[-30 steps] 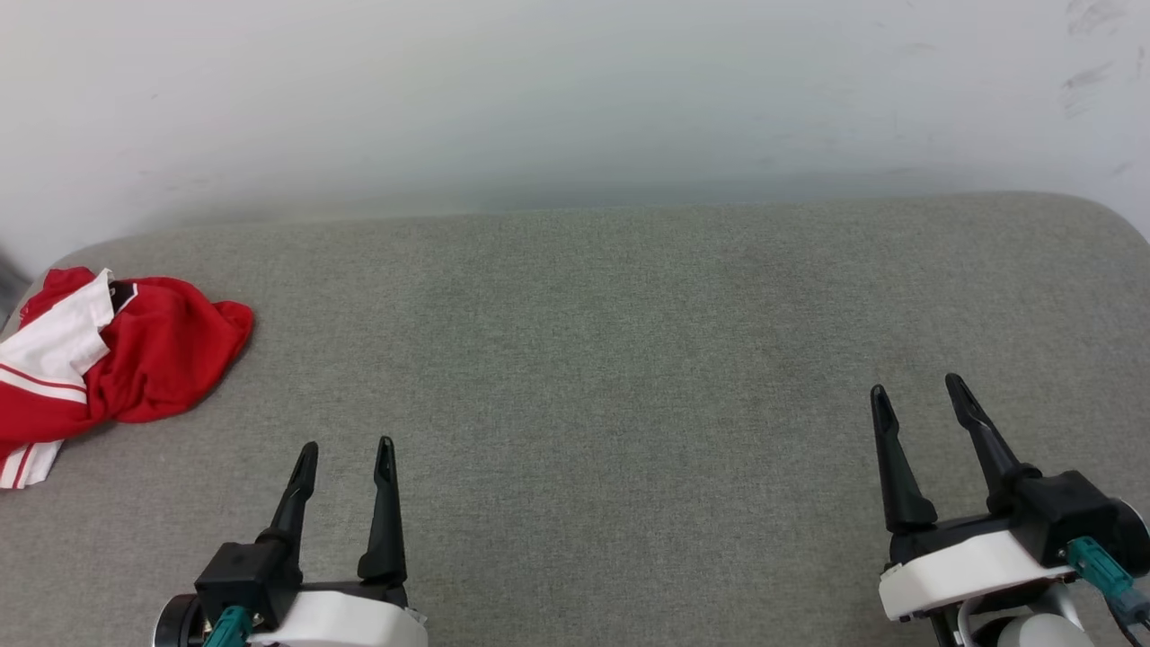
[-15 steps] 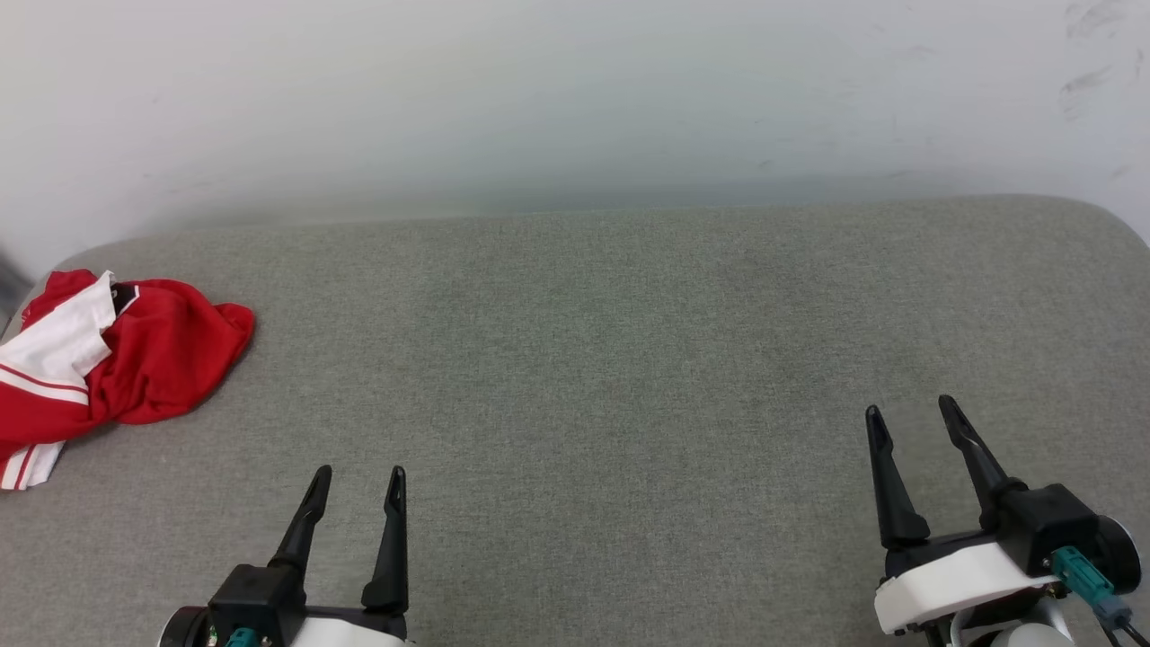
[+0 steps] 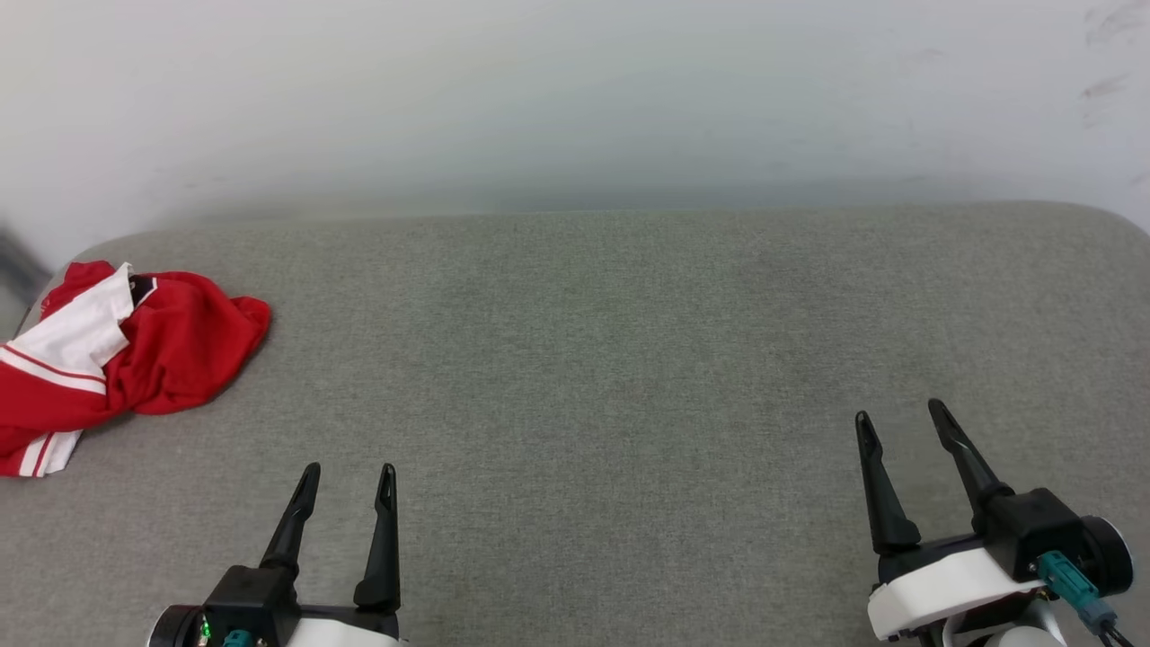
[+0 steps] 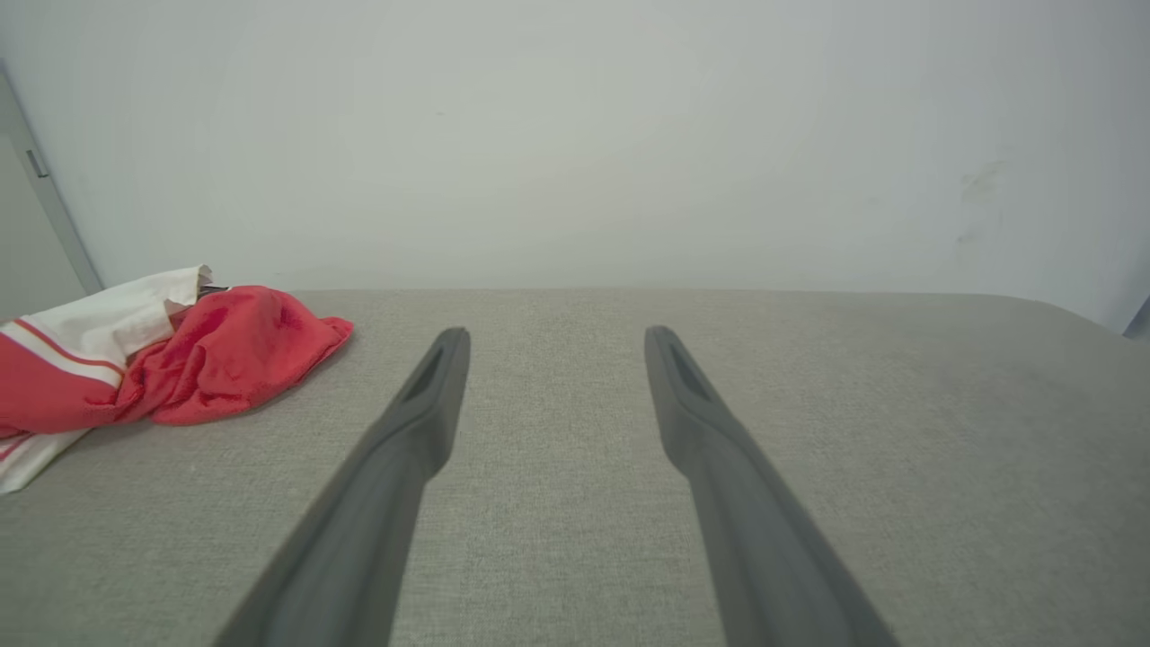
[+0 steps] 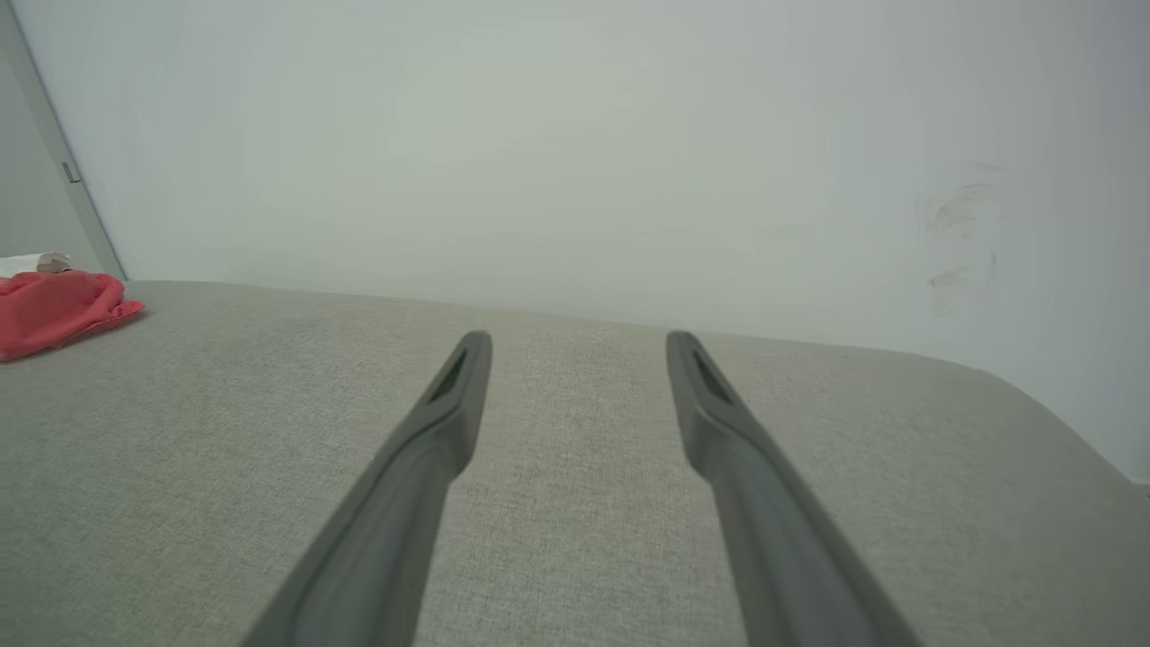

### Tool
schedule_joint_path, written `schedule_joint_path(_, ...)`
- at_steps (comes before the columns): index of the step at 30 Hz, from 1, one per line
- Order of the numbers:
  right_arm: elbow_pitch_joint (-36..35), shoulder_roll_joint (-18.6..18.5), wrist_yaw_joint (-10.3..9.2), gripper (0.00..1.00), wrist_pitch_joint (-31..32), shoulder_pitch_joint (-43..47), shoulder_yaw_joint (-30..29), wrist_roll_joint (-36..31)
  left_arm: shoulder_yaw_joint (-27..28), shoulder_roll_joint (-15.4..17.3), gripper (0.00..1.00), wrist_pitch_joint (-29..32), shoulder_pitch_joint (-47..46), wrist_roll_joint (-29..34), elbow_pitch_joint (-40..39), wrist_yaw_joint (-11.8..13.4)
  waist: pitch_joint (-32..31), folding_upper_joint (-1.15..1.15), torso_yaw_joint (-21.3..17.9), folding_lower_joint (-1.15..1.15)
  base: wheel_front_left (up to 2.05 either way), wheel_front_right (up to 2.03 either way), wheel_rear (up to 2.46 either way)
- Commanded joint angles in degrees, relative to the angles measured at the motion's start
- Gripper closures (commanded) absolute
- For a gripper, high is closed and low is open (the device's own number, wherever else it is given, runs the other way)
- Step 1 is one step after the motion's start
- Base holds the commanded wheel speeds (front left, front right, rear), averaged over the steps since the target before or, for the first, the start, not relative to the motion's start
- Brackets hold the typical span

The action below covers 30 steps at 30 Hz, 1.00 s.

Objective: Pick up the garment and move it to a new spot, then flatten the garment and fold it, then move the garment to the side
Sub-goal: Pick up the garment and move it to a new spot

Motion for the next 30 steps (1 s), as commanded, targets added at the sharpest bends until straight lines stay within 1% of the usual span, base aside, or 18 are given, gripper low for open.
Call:
schedule_joint_path(1,0.2,0.1,-0.02,0.0,-0.1,0.7,0.2,0.2,0.0,-0.1,0.0,-0.2,-0.1,-0.1,-0.3,-0.3,-0.1,0.0,0.8,0.0,0.0,0.0,0.0)
schedule_joint_path(8,0.4,0.1,-0.02,0.0,-0.1,1.1,1.2,0.3,0.6,-0.1,0.0,-0.2,-0.4,0.3,-1.1,-0.4,-0.3,0.0,5.5,0.0,0.0,0.0,0.0)
schedule_joint_path(19,0.4,0.1,-0.02,0.0,-0.1,1.8,3.8,1.9,3.0,-0.1,0.0,-0.2,1.0,1.0,-1.8,-0.7,-1.2,0.0,15.3,0.0,0.0,0.0,0.0)
schedule_joint_path(21,0.1,0.1,-0.02,0.0,-0.1,2.0,4.4,2.4,3.0,-0.1,0.0,-0.2,1.4,1.4,-2.2,-1.0,-1.4,0.0,17.9,0.0,0.0,0.0,0.0)
schedule_joint_path(30,-0.1,0.1,-0.02,0.0,-0.1,2.1,6.1,2.9,3.0,-0.1,0.0,-0.2,2.0,0.6,-1.9,-1.5,-1.7,0.0,23.7,0.0,0.0,0.0,0.0)
